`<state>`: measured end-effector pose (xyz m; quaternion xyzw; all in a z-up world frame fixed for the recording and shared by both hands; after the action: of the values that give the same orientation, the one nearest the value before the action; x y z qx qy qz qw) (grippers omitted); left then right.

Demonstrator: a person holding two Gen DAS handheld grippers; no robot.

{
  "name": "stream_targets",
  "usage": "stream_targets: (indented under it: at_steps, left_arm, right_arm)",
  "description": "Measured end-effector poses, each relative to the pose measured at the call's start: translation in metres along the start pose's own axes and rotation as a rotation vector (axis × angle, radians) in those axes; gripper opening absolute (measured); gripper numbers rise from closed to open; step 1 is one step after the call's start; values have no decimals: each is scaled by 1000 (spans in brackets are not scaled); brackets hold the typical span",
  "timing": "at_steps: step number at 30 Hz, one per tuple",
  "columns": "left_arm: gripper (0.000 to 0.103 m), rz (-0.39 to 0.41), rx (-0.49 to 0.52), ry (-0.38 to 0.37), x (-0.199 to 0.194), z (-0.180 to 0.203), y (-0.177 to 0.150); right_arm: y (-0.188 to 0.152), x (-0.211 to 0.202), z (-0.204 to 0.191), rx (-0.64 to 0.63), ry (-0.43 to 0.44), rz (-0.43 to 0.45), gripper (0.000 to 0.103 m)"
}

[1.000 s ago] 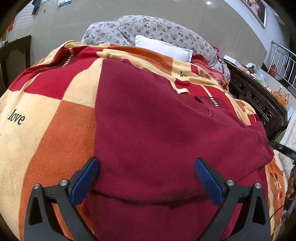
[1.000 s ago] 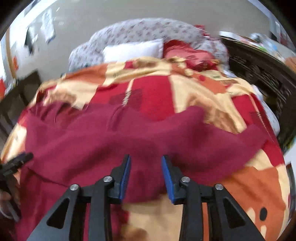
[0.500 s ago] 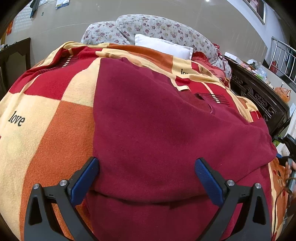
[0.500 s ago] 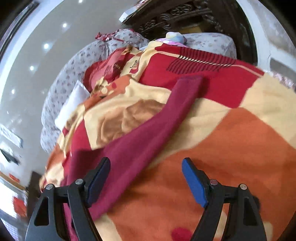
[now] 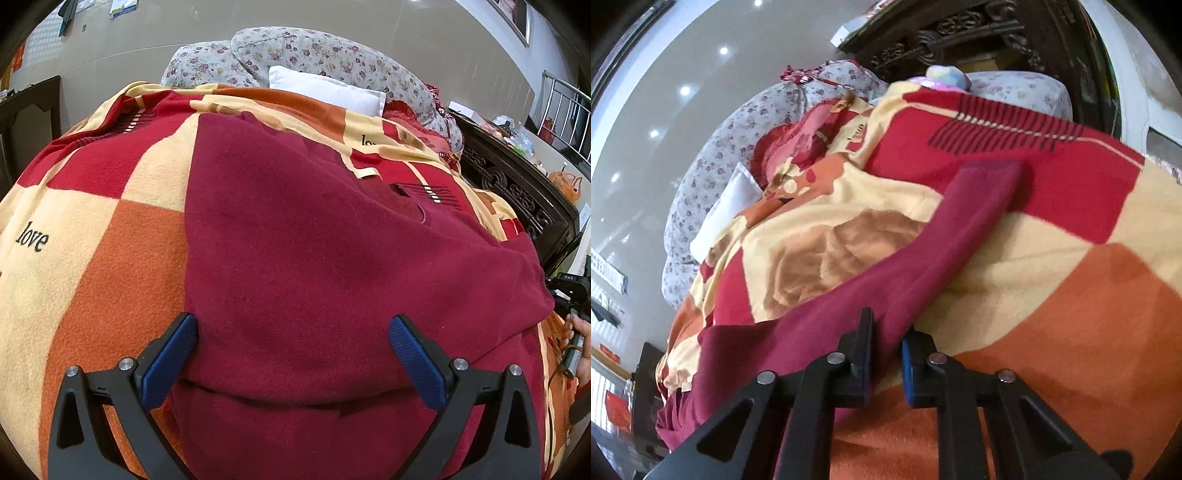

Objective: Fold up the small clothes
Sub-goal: 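Fold the held sleeve across the shirt body toward the left gripper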

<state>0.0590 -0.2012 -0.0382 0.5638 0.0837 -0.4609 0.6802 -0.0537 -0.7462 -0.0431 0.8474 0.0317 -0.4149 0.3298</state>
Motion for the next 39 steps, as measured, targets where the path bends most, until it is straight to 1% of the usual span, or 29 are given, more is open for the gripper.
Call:
stream_targets:
  at_steps: [5, 7, 10, 12, 14, 16, 17, 19, 20, 21, 22, 23, 25, 27, 28, 29, 30, 32, 34, 36, 37, 39]
  left_arm:
    - [103, 0, 0, 0, 0, 0, 0]
    - [103, 0, -1, 0, 0, 0, 0]
    - [103, 0, -1, -1, 0, 1, -1]
    - [103, 1, -2, -2, 0, 1, 0]
    - [103, 2, -5, -6, 0, 1, -1]
    - [103, 4, -8, -11, 1, 1, -2]
    - [103, 5, -9, -13, 1, 1, -2]
    - [103, 4, -9, -13, 1, 1, -2]
    - [103, 4, -8, -11, 1, 1, -2]
    - [103, 4, -8, -12, 1, 0, -2]
    - [103, 4, -9, -12, 1, 0, -2]
    - [103, 4, -9, -13, 1, 0, -2]
    - [103, 4, -9, -13, 1, 1, -2]
    - [103, 4, -9, -12, 1, 1, -2]
    - [103, 3, -8, -11, 1, 1, -2]
    - [103, 2, -7, -9, 1, 1, -2]
    - [103, 1, -6, -9, 1, 1, -2]
    - [103, -2, -2, -3, 1, 1, -3]
    - [103, -3, -1, -2, 1, 0, -3]
    - [103, -5, 0, 0, 2, 0, -3]
    - [103, -6, 2, 2, 2, 1, -3]
    - [103, -9, 5, 5, 2, 1, -3]
  right_arm:
    - [2, -25, -10, -64, 16, 50, 12]
    - [3, -40, -16, -93, 20, 88, 9]
    - [2, -73, -39, -148, 92, 155, 8]
    - [-3, -97, -65, -211, 147, 195, 8]
    - [-17, -121, -105, -310, 222, 214, 8]
    - [-33, -136, -136, -393, 260, 228, 8]
    - [-40, -140, -148, -404, 288, 218, 8]
    - [-50, -136, -156, -346, 351, 159, 8]
    - [-53, -131, -155, -333, 349, 139, 9]
    - [-58, -124, -153, -336, 322, 126, 9]
    - [-64, -113, -148, -352, 273, 111, 10]
    - [-69, -106, -144, -358, 245, 99, 11]
    - [-71, -87, -125, -312, 180, 60, 19]
    - [-62, -74, -98, -243, 129, 61, 39]
    - [-56, -70, -87, -221, 103, 66, 43]
    - [-49, -64, -72, -198, 67, 69, 49]
    - [-43, -59, -60, -184, 43, 61, 52]
    - [-31, -45, -34, -164, -23, 42, 54]
    - [-17, -34, -12, -118, -52, 26, 57]
    - [-4, -23, 5, -56, -66, 10, 62]
    - [3, -15, 15, -16, -70, 3, 62]
    - [14, -2, 27, 57, -38, -24, 62]
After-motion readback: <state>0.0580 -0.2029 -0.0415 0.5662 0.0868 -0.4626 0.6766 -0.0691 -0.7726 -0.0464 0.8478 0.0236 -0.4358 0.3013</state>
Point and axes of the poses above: each gripper's, at about its wrist camera, not at the fingertips, and x roughly the way its jaws point, z to its right, y to its top, the point moved 7 cm from there along x, roughly the way its jaws point, and after that the axes turned 10 degrees about -y, right-handed, at the moved point
